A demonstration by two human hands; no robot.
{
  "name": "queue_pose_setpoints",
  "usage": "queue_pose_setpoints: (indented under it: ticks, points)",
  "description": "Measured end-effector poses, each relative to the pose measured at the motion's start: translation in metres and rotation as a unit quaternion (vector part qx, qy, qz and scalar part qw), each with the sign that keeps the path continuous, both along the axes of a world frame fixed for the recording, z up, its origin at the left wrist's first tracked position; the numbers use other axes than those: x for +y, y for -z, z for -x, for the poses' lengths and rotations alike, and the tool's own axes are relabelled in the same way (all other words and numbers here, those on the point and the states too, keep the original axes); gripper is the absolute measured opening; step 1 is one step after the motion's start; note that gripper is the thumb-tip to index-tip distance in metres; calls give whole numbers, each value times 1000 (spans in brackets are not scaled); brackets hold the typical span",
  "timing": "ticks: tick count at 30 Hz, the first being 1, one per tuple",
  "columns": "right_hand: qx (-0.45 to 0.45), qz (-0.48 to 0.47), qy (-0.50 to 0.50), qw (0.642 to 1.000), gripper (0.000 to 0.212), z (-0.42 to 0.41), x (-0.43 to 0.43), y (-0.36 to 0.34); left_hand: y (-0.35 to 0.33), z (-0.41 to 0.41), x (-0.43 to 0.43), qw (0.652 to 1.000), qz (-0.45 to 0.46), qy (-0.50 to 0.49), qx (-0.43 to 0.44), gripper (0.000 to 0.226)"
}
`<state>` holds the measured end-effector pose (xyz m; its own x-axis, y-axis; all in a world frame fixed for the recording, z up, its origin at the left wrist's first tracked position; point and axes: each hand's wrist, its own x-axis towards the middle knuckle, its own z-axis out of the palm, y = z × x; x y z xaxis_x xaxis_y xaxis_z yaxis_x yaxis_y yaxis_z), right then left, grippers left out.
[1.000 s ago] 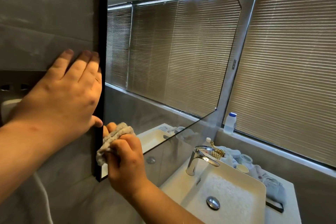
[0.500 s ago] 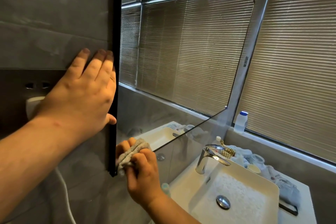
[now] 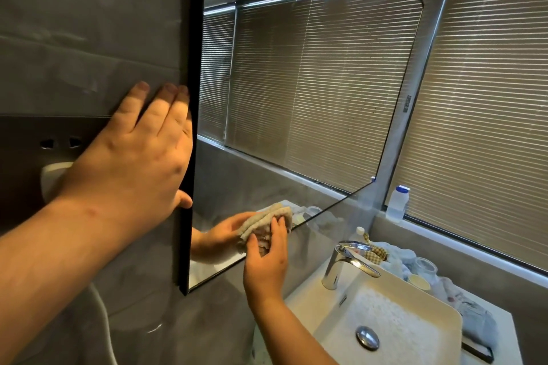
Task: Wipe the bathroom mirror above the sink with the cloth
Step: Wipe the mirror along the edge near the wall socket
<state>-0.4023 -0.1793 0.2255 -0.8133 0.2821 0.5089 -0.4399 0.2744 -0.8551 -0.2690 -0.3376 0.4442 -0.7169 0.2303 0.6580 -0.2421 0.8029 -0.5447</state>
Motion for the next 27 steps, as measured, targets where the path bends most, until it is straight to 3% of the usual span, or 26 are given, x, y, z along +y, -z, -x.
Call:
queue_pose_setpoints:
  ticks: [7,12,15,21,25,27]
  points:
    - [-74,100,-13,992,53,28,2,-15,4,12,-7,1000,-18,23,7,122]
    - [-138,105,16,985,66,93,37,-34,6,23,-11,997,-46,54,7,121]
    - [-187,116,30,975,62,124,68,-45,7,23,-11,997,-49,58,5,118]
    - [-164,171,22,971,89,144,86,-54,8,21,-13,996,-61,62,7,112]
    - [-68,216,74,971,42,136,91,-86,5,19,-12,997,-54,49,4,112]
    - [-40,210,131,968,29,144,94,-96,5,20,-13,998,-52,45,1,113]
